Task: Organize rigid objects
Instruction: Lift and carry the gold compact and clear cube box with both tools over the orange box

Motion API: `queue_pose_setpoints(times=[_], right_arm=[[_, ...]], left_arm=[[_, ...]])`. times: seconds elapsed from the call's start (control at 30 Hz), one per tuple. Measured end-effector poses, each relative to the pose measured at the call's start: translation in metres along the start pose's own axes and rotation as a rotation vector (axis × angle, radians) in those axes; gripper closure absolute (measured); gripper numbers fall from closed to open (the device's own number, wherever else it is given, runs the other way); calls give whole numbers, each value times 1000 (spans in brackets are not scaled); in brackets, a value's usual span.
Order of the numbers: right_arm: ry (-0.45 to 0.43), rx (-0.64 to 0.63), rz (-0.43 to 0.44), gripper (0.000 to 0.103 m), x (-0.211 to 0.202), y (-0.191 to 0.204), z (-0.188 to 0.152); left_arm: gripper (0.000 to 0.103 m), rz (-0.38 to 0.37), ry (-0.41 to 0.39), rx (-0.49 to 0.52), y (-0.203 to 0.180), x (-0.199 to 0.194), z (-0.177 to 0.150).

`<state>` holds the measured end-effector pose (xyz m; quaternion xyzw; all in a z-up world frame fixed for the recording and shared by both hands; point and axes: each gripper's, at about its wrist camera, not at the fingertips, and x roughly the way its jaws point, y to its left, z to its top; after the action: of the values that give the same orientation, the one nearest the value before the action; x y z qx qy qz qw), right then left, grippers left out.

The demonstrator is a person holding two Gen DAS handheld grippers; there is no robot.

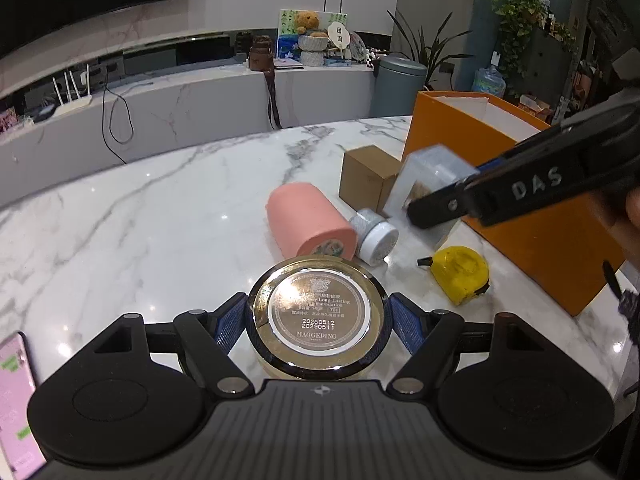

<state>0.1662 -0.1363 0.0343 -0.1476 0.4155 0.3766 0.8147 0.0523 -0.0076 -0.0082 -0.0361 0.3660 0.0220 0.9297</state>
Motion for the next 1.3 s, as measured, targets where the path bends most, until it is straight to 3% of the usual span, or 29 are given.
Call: queue_pose_setpoints(times=[0.3,0.7,1.3], right_arm=[[-74,58,-19,56,-28,-27,3],[-148,172,-25,56,-61,-77,-3],[-150,331,-140,56,-60,-176,-16]], left_arm=[[15,7,-35,-20,-11,-17,28],[15,-5,-65,116,-67,-28,75],[15,-105,-42,262,-152,24,142]])
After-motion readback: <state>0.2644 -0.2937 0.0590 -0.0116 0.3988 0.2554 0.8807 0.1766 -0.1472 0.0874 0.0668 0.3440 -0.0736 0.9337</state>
